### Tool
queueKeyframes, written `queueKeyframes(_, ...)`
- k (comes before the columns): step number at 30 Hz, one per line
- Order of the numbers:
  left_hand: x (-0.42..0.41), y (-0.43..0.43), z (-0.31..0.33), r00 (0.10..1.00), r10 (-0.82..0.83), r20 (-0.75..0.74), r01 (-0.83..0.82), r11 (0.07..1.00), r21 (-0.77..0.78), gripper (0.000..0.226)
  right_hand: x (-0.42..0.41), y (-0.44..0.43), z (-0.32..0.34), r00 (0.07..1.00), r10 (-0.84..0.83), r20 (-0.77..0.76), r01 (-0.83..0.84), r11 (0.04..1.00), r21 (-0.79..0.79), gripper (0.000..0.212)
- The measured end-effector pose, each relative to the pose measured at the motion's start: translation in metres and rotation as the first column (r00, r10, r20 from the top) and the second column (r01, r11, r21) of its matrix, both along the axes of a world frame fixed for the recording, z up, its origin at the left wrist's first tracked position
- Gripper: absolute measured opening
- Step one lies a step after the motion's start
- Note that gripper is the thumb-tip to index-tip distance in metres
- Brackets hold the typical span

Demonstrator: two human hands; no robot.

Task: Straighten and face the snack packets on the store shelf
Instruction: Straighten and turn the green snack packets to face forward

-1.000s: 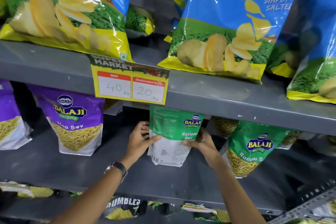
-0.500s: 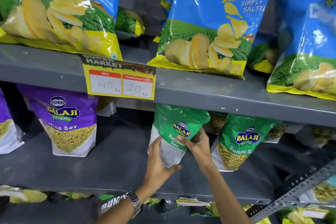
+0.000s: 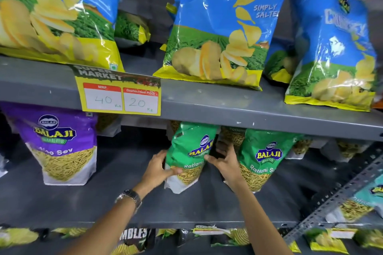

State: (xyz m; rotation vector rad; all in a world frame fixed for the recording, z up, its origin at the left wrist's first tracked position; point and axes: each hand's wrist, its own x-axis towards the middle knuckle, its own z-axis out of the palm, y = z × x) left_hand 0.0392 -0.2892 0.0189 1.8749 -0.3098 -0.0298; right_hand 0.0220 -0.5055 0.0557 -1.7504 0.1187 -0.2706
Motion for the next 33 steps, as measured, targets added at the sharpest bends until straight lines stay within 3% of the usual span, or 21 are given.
queueKeyframes(2,0.007,0.011,0.004,0.998,-0.043,-0.044,0.041,0.998,-0.042,0.100,0.003,0.000,-0.001,0.996,0.061,-0.065,-0.059,0.998,0.027,0.079)
queueKeyframes(4,0.011,0.016,0.003,0.998,0.016,-0.062,-0.022,0.995,-0.093,0.088,0.002,0.003,-0.002,0.992,0.087,-0.089,-0.086,0.996,0.012,0.068)
queueKeyframes(9,0.009,0.016,-0.009,0.991,0.120,-0.053,-0.128,0.972,-0.197,0.051,-0.001,0.010,-0.014,0.996,-0.034,-0.088,0.033,0.999,-0.006,0.061)
queueKeyframes(16,0.000,0.001,-0.019,0.970,0.236,-0.047,-0.240,0.932,-0.273,0.048,-0.007,0.018,-0.019,0.996,-0.086,-0.033,0.088,0.995,0.042,0.046)
queueKeyframes(19,-0.008,-0.019,-0.026,0.928,0.358,-0.100,-0.369,0.850,-0.376,0.050,-0.010,0.021,-0.019,0.998,-0.070,-0.010,0.070,0.996,0.060,0.046)
queueKeyframes(22,-0.025,-0.044,-0.028,0.811,0.579,-0.085,-0.556,0.716,-0.423,0.051,-0.017,0.022,-0.013,0.998,-0.055,-0.003,0.055,0.996,0.072,0.054)
queueKeyframes(24,-0.050,-0.067,-0.027,0.742,0.660,-0.120,-0.623,0.612,-0.487,0.051,-0.028,0.015,-0.010,0.982,-0.165,0.090,0.163,0.986,0.026,0.051)
queueKeyframes(25,-0.065,-0.080,-0.024,0.757,0.643,-0.117,-0.596,0.606,-0.526,0.051,-0.035,0.007,-0.008,0.931,-0.302,0.205,0.309,0.951,0.000,0.042)
queueKeyframes(27,-0.086,-0.109,-0.017,0.853,0.517,-0.074,-0.463,0.684,-0.563,0.050,-0.047,-0.016,0.004,0.664,-0.615,0.424,0.641,0.761,0.099,0.030)
queueKeyframes(28,-0.087,-0.122,-0.015,0.903,0.426,-0.057,-0.384,0.740,-0.552,0.049,-0.048,-0.033,0.010,0.526,-0.720,0.453,0.732,0.654,0.190,0.034)
queueKeyframes(29,-0.084,-0.132,-0.010,0.953,0.298,-0.058,-0.282,0.800,-0.530,0.046,-0.046,-0.051,0.013,0.465,-0.781,0.417,0.768,0.590,0.249,0.040)
queueKeyframes(30,-0.078,-0.143,-0.002,0.988,0.128,-0.087,-0.154,0.855,-0.495,0.045,-0.041,-0.072,0.014,0.470,-0.813,0.345,0.781,0.565,0.267,0.048)
queueKeyframes(31,-0.071,-0.152,0.005,0.990,-0.051,-0.129,-0.013,0.891,-0.453,0.046,-0.037,-0.092,0.014,0.538,-0.809,0.238,0.762,0.587,0.274,0.053)
queueKeyframes(33,-0.055,-0.163,0.015,0.955,-0.224,-0.194,0.158,0.938,-0.308,0.068,-0.029,-0.118,0.005,0.728,-0.685,0.028,0.640,0.694,0.329,0.045)
